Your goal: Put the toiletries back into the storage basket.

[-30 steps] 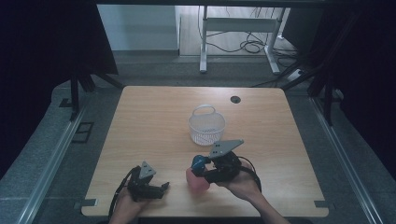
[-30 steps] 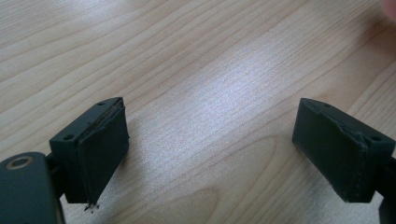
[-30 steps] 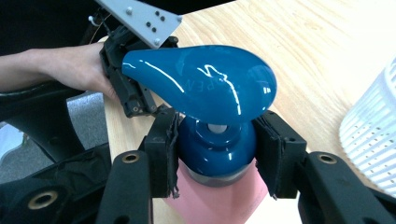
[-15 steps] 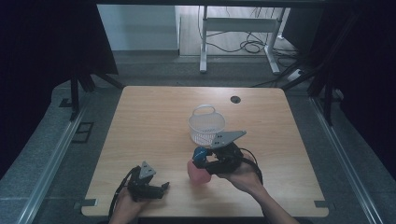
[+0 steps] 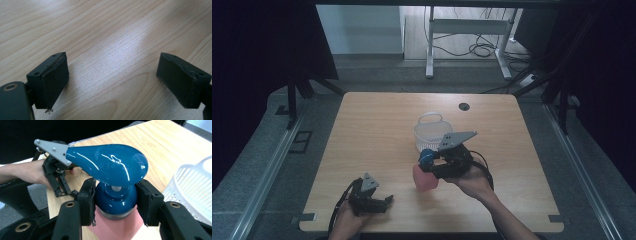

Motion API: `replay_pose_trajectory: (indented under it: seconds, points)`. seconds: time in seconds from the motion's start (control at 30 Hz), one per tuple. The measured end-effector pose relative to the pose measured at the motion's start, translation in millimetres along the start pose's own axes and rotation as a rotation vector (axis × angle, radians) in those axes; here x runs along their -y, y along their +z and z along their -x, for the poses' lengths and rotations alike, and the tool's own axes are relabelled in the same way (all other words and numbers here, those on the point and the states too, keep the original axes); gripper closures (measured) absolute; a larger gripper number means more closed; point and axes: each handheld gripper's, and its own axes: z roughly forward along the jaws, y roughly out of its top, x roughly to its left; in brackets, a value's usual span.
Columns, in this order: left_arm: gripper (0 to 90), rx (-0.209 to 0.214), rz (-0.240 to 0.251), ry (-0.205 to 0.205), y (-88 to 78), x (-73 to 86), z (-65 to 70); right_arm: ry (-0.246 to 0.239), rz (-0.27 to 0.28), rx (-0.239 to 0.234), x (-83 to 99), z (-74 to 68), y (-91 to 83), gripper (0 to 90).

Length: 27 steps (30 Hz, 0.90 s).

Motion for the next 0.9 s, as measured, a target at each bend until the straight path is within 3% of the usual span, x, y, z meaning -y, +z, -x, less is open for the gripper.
replay_pose_trajectory:
  seconds: [0.9]
  points:
    - [10.3,0.000,0.001,0.000,0.2,0.0,0.0,0.060,0.044,0.096,-41.7,42.9,-18.9,52.9]
